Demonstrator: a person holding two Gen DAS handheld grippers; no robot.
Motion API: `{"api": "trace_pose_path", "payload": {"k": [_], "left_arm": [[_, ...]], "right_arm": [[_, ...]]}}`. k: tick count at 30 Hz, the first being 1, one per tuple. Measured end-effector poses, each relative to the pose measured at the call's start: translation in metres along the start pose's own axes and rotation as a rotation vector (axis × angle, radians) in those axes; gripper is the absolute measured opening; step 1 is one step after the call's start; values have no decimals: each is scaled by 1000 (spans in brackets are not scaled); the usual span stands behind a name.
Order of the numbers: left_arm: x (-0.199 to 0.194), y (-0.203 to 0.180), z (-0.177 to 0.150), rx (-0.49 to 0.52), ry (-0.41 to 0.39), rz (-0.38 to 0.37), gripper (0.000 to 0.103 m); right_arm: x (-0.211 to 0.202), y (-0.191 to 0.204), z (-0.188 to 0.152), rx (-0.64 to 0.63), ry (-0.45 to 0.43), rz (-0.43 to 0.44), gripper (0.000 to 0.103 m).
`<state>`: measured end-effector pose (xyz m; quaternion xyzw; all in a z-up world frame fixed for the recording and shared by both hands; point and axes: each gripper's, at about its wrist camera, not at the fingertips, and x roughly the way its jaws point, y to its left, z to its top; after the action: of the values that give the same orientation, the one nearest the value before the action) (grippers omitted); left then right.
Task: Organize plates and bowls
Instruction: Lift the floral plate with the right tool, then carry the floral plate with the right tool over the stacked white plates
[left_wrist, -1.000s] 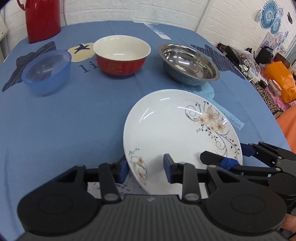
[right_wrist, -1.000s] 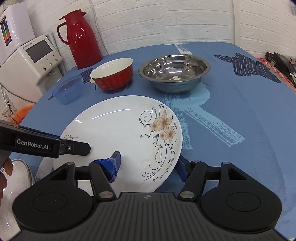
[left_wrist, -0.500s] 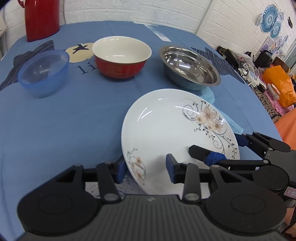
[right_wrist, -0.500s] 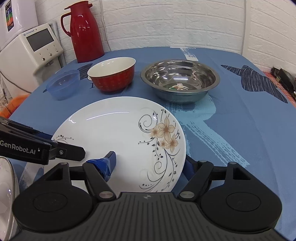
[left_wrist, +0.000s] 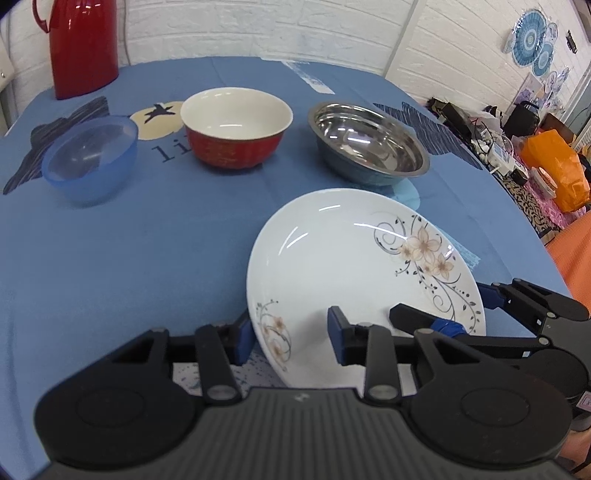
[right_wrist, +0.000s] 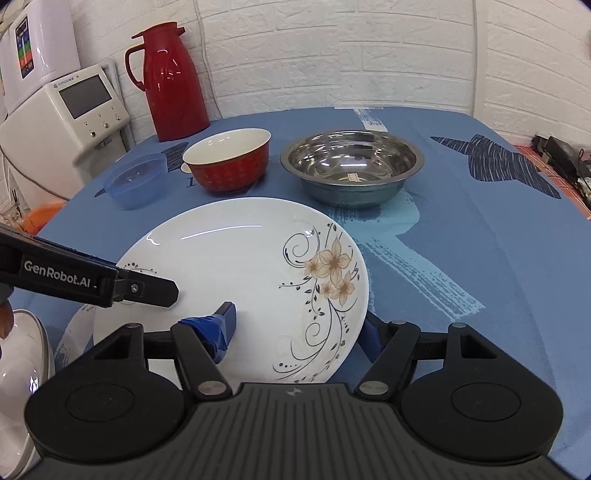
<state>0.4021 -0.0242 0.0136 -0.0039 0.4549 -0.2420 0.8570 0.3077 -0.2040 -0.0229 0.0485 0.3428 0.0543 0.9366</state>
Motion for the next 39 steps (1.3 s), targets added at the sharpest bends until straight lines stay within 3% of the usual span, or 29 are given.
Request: {"api": "trace_pose_path", "payload": {"k": [8,17,28,36,39], "left_arm": [[-36,-18,-5,16,-36,1,33],[-112,5,-48,-64,-92,42,33],[-166,62,-144,-145,-118,181,33],[-170,82,-171,-146,-144,227,34],[-165,91,-175,-174,-131,202,36]], "right_arm": [[-38,5,3,5,-41,-7,57],[-87,59,0,-82,-111,60,57],[-79,142,-42,-124,-36,215,57],[-72,170,-62,-161,-10,225,58],[-70,169,-65,-146,4,242,58]]}}
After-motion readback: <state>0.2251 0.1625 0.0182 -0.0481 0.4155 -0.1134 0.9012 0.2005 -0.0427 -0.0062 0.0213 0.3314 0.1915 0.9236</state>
